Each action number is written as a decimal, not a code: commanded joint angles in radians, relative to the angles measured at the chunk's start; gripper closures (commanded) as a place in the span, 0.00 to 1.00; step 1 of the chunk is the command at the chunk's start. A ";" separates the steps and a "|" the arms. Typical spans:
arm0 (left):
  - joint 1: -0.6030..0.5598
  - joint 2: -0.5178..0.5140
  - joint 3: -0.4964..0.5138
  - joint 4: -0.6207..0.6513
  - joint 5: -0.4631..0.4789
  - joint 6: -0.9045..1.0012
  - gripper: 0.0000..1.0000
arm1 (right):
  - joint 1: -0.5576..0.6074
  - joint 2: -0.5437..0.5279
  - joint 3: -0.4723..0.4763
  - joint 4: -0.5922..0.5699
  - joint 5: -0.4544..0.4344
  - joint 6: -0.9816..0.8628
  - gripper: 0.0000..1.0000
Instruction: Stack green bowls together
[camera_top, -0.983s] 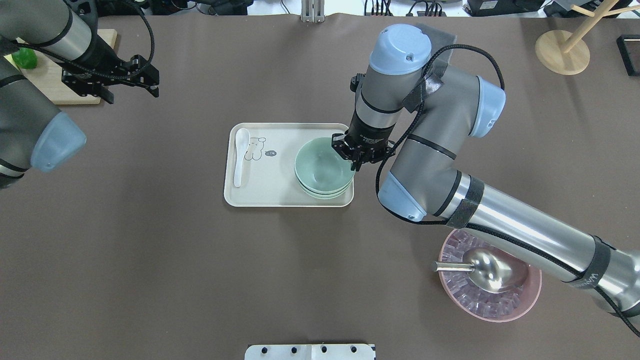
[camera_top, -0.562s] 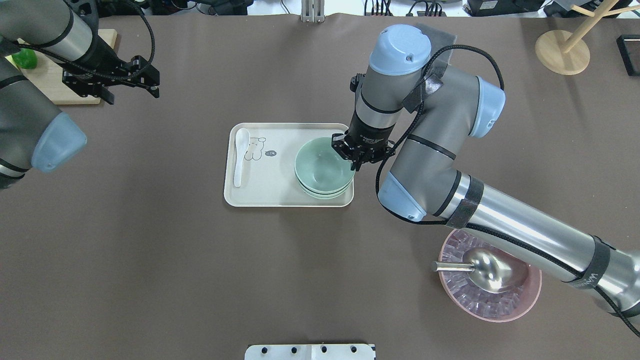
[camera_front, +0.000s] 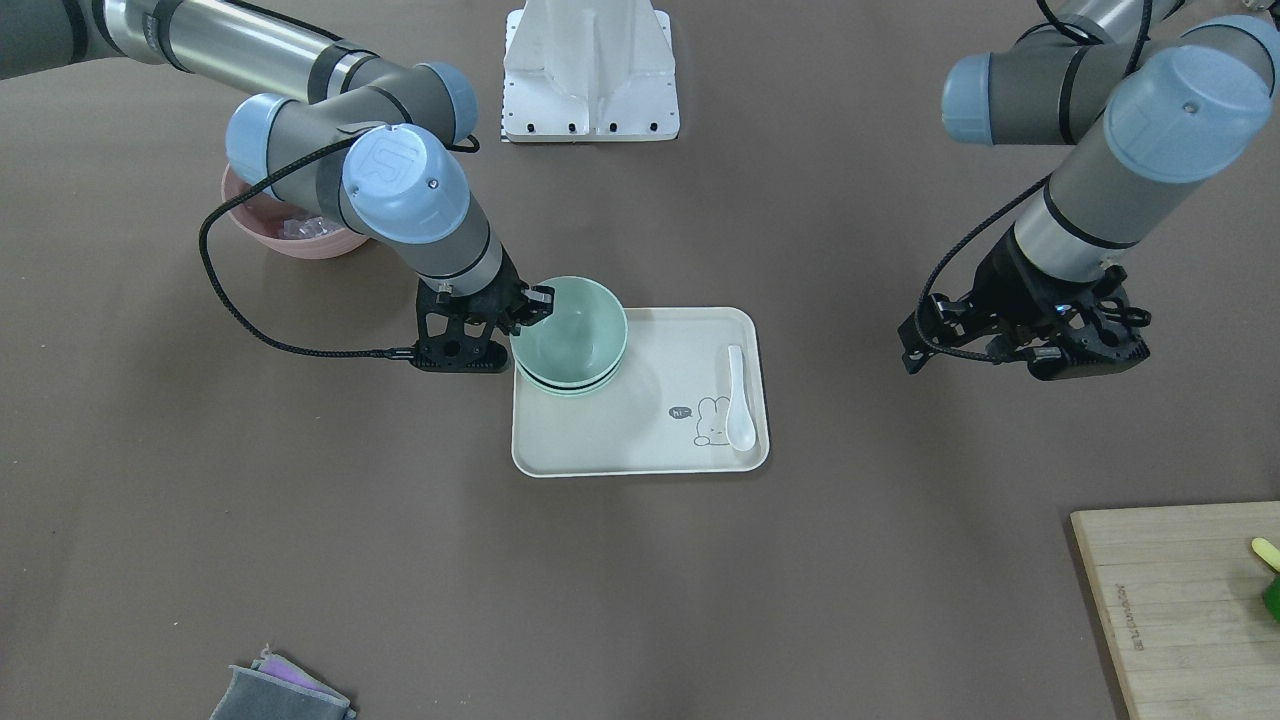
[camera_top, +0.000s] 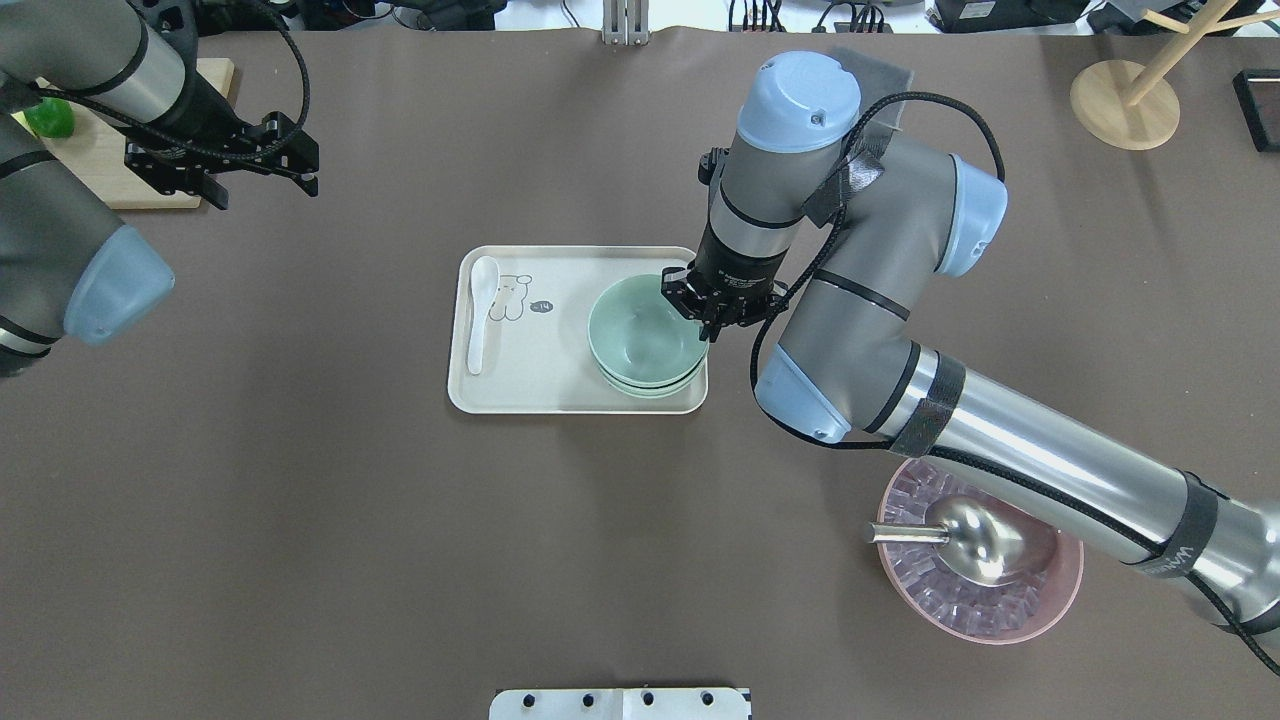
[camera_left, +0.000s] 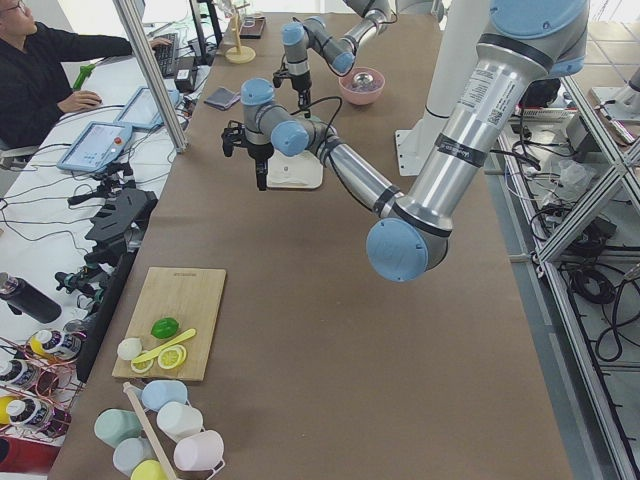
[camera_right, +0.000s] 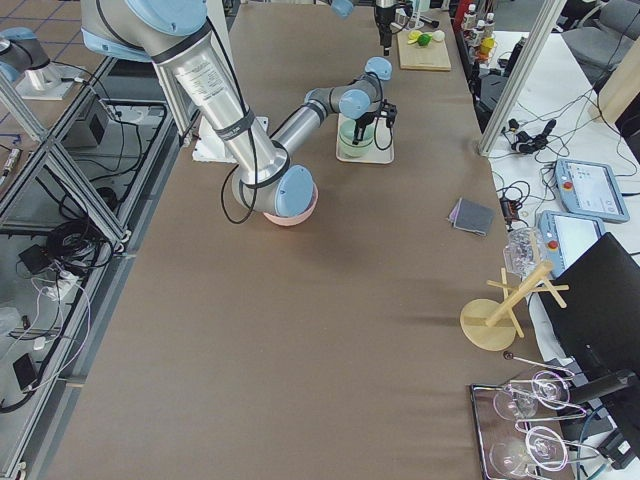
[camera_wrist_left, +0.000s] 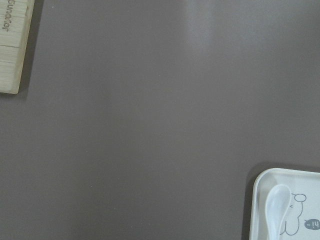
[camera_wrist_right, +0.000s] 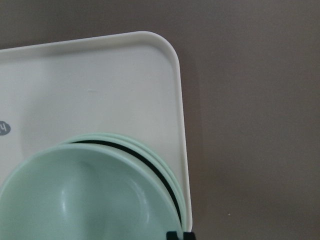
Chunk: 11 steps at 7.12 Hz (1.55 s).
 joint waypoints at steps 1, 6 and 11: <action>0.000 -0.001 0.000 0.000 -0.001 0.000 0.02 | -0.002 -0.001 -0.001 0.000 0.000 0.000 1.00; 0.000 -0.001 0.002 0.000 -0.001 0.000 0.02 | -0.006 0.002 -0.009 0.002 -0.015 0.000 1.00; 0.000 -0.003 0.002 0.000 -0.001 0.000 0.02 | -0.008 0.011 -0.011 0.002 -0.020 0.000 1.00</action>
